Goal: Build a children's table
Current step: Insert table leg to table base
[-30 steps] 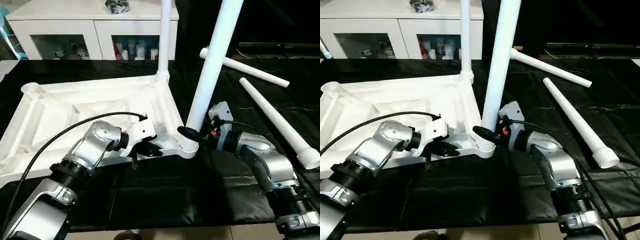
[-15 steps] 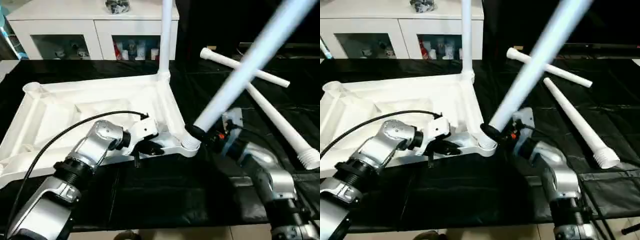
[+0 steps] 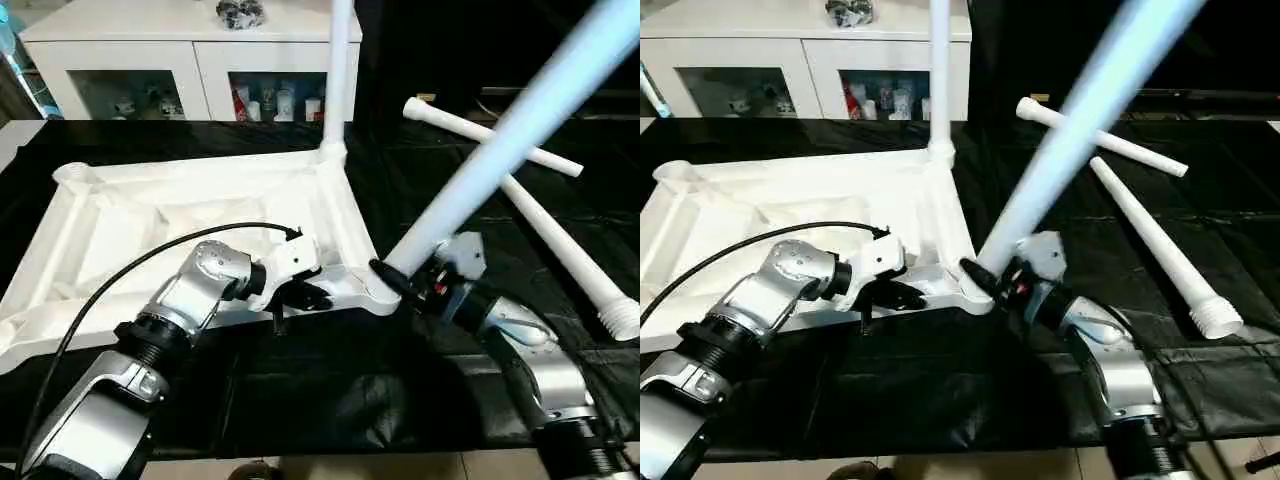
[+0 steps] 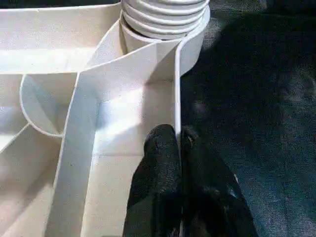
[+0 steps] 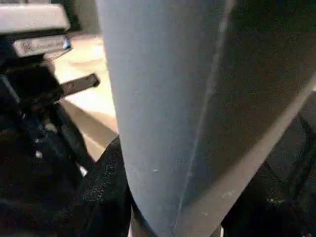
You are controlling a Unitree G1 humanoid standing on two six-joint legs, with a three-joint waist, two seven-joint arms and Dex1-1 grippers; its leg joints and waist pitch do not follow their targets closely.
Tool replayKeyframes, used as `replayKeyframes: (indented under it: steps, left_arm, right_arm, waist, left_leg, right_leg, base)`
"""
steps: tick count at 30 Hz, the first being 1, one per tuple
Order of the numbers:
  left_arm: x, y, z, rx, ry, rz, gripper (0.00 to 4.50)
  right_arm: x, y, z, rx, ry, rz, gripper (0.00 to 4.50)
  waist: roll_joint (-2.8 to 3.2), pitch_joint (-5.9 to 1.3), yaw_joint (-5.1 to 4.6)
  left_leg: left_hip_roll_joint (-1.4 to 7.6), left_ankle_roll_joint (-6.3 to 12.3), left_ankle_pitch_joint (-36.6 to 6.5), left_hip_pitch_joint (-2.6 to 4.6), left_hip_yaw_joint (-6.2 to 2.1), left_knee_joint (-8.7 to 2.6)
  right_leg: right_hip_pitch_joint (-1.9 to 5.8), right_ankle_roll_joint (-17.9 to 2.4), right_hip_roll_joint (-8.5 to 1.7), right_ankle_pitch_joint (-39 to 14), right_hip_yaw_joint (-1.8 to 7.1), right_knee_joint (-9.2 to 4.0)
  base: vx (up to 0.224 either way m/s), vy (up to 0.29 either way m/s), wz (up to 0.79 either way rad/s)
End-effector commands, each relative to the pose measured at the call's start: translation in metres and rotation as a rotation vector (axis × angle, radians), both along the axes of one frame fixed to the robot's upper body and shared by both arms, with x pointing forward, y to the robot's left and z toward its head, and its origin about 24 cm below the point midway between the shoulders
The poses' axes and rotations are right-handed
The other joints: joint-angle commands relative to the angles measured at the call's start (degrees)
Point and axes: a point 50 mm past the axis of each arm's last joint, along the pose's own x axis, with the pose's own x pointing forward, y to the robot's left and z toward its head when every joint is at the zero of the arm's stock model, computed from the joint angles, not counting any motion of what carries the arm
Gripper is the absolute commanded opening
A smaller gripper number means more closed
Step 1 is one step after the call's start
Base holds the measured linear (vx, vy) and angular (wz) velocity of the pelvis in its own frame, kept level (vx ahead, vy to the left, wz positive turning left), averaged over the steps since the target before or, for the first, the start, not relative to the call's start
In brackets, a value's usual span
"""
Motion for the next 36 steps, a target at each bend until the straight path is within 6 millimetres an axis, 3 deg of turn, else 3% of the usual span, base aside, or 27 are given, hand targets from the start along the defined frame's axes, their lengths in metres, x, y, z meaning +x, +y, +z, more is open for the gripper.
replayKeyframes:
  steps: [1,3,4,5,7,8,9,10,19,26,36]
  left_arm:
    - [0.015,0.007,0.022,0.005,-0.114,0.062,0.0]
    - [0.015,0.007,0.021,0.009,-0.117,0.057,0.0]
    - [0.014,0.006,0.02,0.011,-0.118,0.052,0.0]
    - [0.012,0.006,0.019,0.012,-0.119,0.045,0.0]
    - [0.012,0.006,0.019,0.012,-0.12,0.043,0.0]
    - [0.012,0.006,0.02,0.012,-0.121,0.04,0.0]
    - [0.012,0.006,0.02,0.012,-0.121,0.04,0.0]
    - [0.01,0.007,0.021,0.006,-0.129,0.022,0.0]
    - [0.002,0.011,0.022,0.02,-0.128,-0.05,0.0]
    - [-0.004,0.01,0.02,0.04,-0.122,-0.141,0.0]
    - [-0.006,0.004,0.015,0.065,-0.111,-0.191,0.0]
  right_arm:
    - [-0.013,-0.009,-0.03,-0.095,0.142,0.018,1.91]
    - [-0.009,-0.005,-0.026,-0.094,0.134,0.048,1.91]
    - [-0.004,0.0,-0.021,-0.089,0.13,0.086,1.91]
    - [0.002,0.006,-0.014,-0.085,0.135,0.149,1.91]
    - [0.003,0.007,-0.014,-0.086,0.136,0.162,1.91]
    - [0.004,0.009,-0.012,-0.091,0.14,0.19,1.91]
    - [0.004,0.009,-0.012,-0.091,0.14,0.19,1.91]
    - [0.009,0.011,-0.01,-0.092,0.16,0.247,1.91]
    - [0.023,0.004,-0.009,-0.127,0.202,0.307,1.91]
    - [0.011,0.01,-0.016,-0.167,0.234,0.457,1.91]
    - [0.007,0.018,-0.02,-0.166,0.242,0.509,1.91]
  waist:
    - [-0.04,-3.41,-0.53]
    - [-0.52,-3.35,-0.59]
    - [-0.34,-3.37,-0.56]
    - [-0.94,-3.33,-0.77]
    - [-0.64,-3.13,-0.8]
    - [-1.41,-3.13,-0.96]
    - [-0.98,-3.21,-0.72]
    - [-1.45,-3.23,-0.83]
    - [-1.44,-3.42,-0.92]
    - [-1.32,-3.37,-0.73]
    - [-1.16,-3.37,-0.71]
  left_leg:
    - [3.87,0.86,-14.46,1.9,-1.39,-4.74]
    - [3.96,1.21,-14.82,1.94,-1.31,-4.76]
    - [3.97,1.25,-14.8,1.97,-1.39,-4.75]
    - [3.88,1.81,-14.53,1.81,-1.33,-4.68]
    - [4.01,1.74,-14.97,1.9,-1.27,-4.72]
    - [4.02,1.83,-14.92,1.85,-1.2,-4.74]
    - [4.08,1.72,-14.24,1.9,-1.27,-4.73]
    - [4.08,1.88,-14.06,1.85,-1.2,-4.71]
    - [4.06,3.25,-9.98,1.8,-0.99,-4.28]
    - [4.26,3.02,-11.22,1.99,-0.89,-4.33]
    - [4.24,1.67,-12.58,2.16,-0.89,-4.54]
  right_leg:
    - [1.59,-14.45,-3.84,-3.58,1.68,-4.49]
    - [1.49,-14.45,-3.84,-4.86,1.74,-4.67]
    - [1.47,-14.53,-3.89,-5.12,1.7,-4.57]
    - [1.58,-14.8,-3.93,-6.31,1.62,-4.54]
    - [1.27,-14.43,-4.01,-8.63,1.73,-4.89]
    - [1.34,-14.3,-3.96,-8.94,1.73,-4.95]
    - [1.3,-14.14,-4.08,-8.84,1.75,-4.83]
    - [1.29,-14.15,-4.03,-8.54,1.71,-4.83]
    - [1.5,-16.44,-3.86,-0.97,1.54,-3.9]
    - [1.48,-16.63,-3.8,-1.28,1.55,-3.97]
    - [1.46,-16.83,-3.8,-1.64,1.59,-3.98]
  base:
    - [0.0,0.0,0.0]
    - [0.0,0.0,0.0]
    - [0.0,0.0,0.0]
    - [0.0,0.0,0.0]
    - [0.0,0.0,0.0]
    - [0.0,0.0,0.0]
    - [0.0,0.0,0.0]
    - [0.0,0.0,0.0]
    - [0.0,0.0,0.0]
    - [0.0,0.0,0.0]
    - [0.0,0.0,0.0]
